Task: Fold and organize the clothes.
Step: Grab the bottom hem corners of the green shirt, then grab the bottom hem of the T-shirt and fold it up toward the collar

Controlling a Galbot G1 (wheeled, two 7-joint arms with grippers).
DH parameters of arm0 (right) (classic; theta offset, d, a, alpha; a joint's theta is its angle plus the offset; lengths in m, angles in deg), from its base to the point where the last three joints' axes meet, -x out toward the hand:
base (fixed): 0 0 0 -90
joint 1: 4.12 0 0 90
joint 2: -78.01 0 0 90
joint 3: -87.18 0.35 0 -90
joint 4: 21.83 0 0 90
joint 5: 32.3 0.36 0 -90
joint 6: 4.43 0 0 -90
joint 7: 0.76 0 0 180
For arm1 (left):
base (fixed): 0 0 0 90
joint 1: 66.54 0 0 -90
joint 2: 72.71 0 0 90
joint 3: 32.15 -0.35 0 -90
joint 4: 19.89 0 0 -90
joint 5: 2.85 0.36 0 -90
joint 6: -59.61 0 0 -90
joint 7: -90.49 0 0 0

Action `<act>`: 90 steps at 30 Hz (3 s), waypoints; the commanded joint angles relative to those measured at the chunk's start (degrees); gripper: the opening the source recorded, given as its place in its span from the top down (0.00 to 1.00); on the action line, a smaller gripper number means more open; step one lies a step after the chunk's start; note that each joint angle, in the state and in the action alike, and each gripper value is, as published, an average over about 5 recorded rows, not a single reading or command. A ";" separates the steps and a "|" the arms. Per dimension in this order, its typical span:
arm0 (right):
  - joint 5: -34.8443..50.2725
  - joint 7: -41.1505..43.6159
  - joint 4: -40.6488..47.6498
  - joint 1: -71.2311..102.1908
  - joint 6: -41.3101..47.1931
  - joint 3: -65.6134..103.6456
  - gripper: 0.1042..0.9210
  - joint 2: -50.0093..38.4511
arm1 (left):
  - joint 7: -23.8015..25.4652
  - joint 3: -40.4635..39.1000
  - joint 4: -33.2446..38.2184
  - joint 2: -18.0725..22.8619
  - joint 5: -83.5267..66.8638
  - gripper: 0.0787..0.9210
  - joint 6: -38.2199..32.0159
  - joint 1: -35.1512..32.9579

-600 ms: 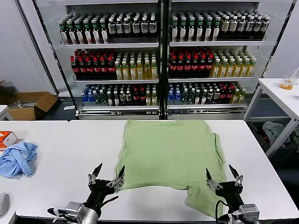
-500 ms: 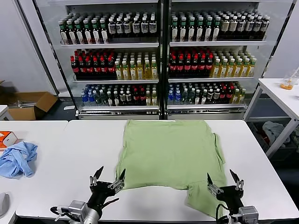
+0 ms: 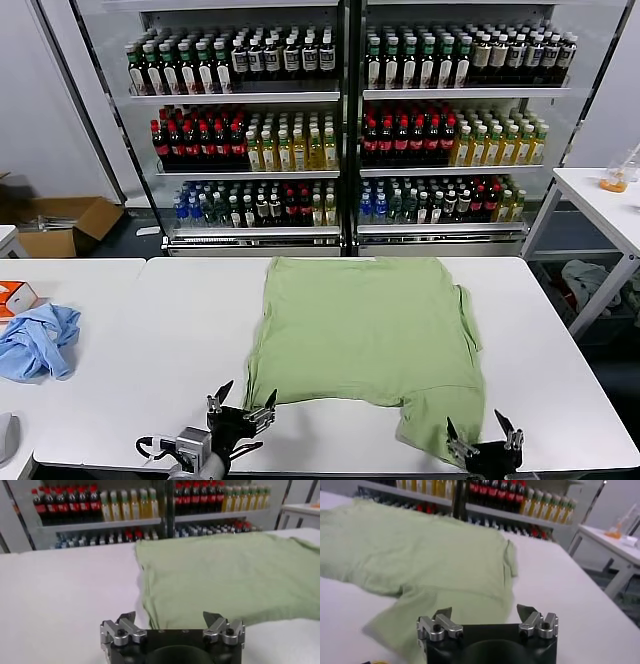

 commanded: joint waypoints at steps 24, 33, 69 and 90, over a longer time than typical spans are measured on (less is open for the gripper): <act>7.66 0.18 0.78 1.74 4.11 -2.19 0.73 1.11 | -0.37 -0.33 -3.14 0.00 -1.69 0.77 1.62 0.03; 8.97 1.10 -1.24 2.39 4.13 -1.10 1.00 0.55 | -0.01 0.33 -1.77 -0.24 -2.76 0.98 -0.26 -0.89; 7.37 1.54 -10.03 2.92 2.81 5.28 0.86 -4.67 | 0.42 4.42 5.47 -2.56 -7.54 0.99 -4.03 -2.85; 2.92 2.21 -4.89 7.52 1.22 -1.41 0.15 0.91 | 0.38 2.59 3.59 -1.80 -6.91 0.99 -4.24 -2.04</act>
